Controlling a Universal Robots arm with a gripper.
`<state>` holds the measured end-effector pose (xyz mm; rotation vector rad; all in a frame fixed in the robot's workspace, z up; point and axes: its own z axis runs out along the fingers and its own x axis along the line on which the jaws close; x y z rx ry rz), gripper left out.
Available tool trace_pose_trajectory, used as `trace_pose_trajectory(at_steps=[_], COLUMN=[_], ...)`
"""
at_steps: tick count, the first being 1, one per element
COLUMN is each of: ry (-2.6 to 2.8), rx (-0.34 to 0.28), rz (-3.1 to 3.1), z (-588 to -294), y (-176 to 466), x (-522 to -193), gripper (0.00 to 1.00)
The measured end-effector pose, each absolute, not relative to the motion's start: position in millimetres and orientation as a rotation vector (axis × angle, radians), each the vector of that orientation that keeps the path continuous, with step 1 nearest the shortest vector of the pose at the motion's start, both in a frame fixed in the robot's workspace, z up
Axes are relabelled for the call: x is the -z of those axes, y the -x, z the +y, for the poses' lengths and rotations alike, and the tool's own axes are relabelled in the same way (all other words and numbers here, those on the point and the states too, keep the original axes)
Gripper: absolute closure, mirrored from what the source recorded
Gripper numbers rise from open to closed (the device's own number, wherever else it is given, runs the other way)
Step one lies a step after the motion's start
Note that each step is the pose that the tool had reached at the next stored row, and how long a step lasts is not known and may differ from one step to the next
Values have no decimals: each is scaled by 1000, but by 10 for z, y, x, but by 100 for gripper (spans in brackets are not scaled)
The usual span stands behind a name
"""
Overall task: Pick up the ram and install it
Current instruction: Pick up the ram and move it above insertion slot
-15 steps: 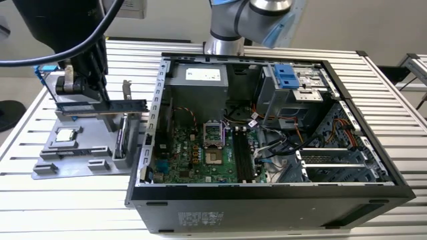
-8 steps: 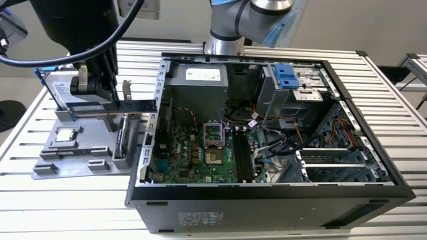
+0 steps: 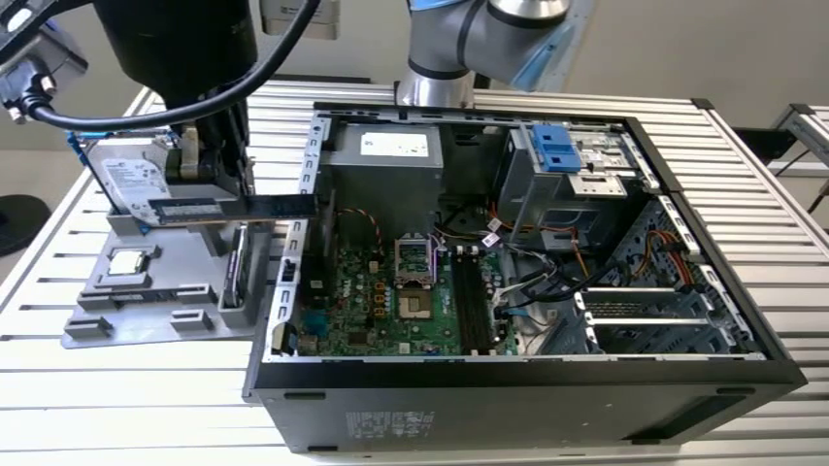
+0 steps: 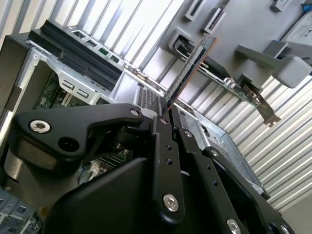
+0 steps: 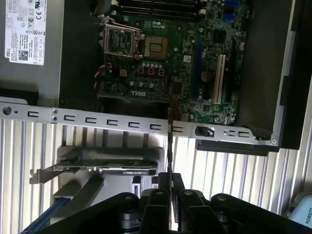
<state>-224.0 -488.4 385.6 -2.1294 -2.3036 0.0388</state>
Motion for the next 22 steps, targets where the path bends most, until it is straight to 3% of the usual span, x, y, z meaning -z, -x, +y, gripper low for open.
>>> trace_pose_trajectory(at_steps=[22], ry=[2125], rx=[-47], rz=[-2299], z=[-4884], y=[1842], x=[-3855], gripper=[100])
